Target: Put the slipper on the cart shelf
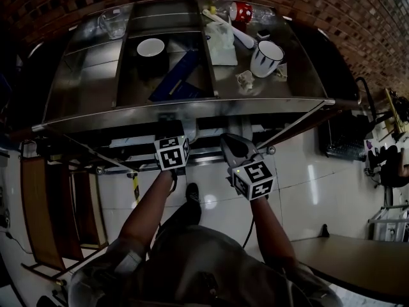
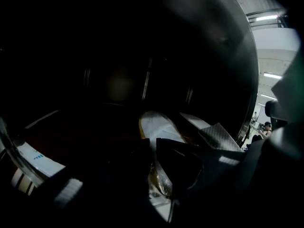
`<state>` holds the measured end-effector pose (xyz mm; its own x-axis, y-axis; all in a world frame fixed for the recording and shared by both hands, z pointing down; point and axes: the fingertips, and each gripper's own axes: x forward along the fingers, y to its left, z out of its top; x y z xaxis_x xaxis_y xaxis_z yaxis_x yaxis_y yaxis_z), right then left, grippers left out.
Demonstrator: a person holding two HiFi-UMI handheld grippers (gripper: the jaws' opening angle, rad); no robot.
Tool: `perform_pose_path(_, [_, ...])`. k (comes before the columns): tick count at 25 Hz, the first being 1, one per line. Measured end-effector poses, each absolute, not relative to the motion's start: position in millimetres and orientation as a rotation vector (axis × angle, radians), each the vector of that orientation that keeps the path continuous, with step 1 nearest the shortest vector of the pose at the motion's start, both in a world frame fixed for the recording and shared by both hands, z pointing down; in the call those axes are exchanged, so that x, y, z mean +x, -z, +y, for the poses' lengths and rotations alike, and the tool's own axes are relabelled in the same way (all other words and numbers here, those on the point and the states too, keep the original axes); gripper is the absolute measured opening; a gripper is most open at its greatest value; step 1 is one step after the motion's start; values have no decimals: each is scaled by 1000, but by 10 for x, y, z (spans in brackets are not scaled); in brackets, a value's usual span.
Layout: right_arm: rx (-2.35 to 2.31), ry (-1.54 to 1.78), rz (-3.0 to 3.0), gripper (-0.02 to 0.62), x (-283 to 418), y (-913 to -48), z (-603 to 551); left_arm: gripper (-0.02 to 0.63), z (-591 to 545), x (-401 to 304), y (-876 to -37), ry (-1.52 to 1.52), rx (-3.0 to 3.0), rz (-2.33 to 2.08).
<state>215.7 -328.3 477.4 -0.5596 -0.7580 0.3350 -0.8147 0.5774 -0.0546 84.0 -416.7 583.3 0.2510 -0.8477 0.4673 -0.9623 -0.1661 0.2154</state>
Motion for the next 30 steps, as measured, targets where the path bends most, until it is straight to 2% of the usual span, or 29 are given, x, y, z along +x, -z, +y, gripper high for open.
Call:
perform_pose_path(5, [1334, -279, -2543, 0, 2217, -4683, -3204, 166, -4127, 860, -5751, -310, 2115, -1602])
perform_pose_path(6, [1339, -278, -2547, 0, 2222, -4668, -3177, 172, -4105, 860, -5708, -296, 2128, -1599])
perform_pose_path(13, [1354, -248, -2609, 0, 2153, -4483, -2939, 171, -3737, 802, -5326, -234, 2206, -1572])
perform_pose_path(15, [1365, -237, -2627, 0, 2145, -4407, -2846, 121, -3536, 821, -5181, -220, 2245, -1531])
perform_pose_path(18, [1374, -217, -2664, 0, 2107, -4296, -2742, 91, -3262, 849, -4942, -198, 2313, -1493])
perform_pose_path(30, [1313, -170, -2787, 0, 1868, -3929, -2377, 44, -2486, 866, -4132, -124, 2506, -1426])
